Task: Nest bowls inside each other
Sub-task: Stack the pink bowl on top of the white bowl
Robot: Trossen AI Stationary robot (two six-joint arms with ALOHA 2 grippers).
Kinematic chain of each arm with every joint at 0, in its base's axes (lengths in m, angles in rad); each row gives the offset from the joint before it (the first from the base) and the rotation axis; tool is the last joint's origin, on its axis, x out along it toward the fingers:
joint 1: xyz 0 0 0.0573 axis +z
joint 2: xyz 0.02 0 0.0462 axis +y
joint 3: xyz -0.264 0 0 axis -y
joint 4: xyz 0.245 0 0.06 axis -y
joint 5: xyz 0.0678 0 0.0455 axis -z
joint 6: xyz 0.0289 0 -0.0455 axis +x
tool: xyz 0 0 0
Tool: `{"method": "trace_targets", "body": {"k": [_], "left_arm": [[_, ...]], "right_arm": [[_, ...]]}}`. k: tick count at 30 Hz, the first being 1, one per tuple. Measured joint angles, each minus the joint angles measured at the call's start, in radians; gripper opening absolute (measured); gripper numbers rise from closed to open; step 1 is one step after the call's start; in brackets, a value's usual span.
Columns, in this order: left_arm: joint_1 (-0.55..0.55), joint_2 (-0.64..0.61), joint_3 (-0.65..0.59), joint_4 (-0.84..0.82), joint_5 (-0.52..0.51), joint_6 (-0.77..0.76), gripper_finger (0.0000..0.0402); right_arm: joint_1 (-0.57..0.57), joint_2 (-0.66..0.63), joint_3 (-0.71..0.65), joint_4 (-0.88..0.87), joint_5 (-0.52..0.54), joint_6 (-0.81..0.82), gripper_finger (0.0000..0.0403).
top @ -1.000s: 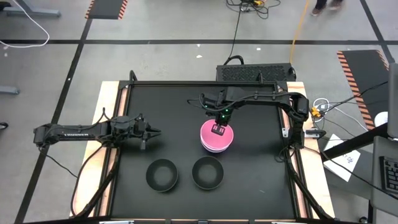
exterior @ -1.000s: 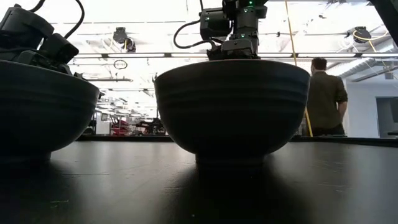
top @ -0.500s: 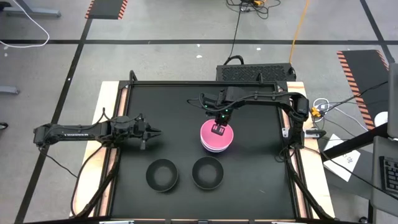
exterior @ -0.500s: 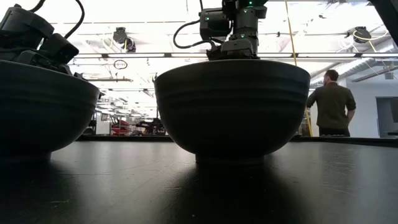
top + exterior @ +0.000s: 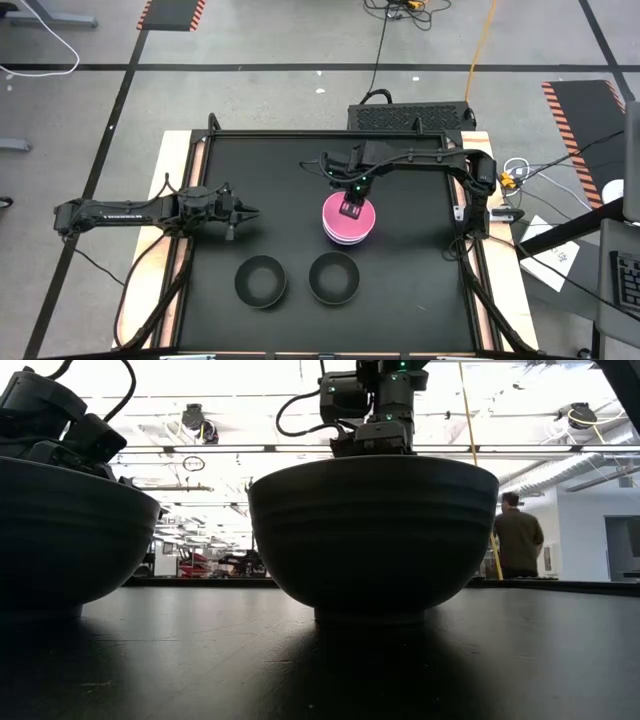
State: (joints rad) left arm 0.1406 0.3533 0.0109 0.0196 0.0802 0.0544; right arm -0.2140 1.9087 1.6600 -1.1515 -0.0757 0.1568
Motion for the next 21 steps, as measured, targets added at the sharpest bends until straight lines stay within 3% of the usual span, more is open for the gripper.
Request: {"method": "trace_targets", "body": {"k": [8,21], "left_arm": [[0.0,0.0,0.0,0.0,0.0,-0.001,0.0056],[0.0,0.0,0.0,0.0,0.0,-0.003,0.0056]], "right_arm": [[0.0,-0.005,0.0,-0.005,-0.006,0.009,0.0117],[-0.01,-0.064,-0.002,0.014,0.001,-0.012,0.0122]]}}
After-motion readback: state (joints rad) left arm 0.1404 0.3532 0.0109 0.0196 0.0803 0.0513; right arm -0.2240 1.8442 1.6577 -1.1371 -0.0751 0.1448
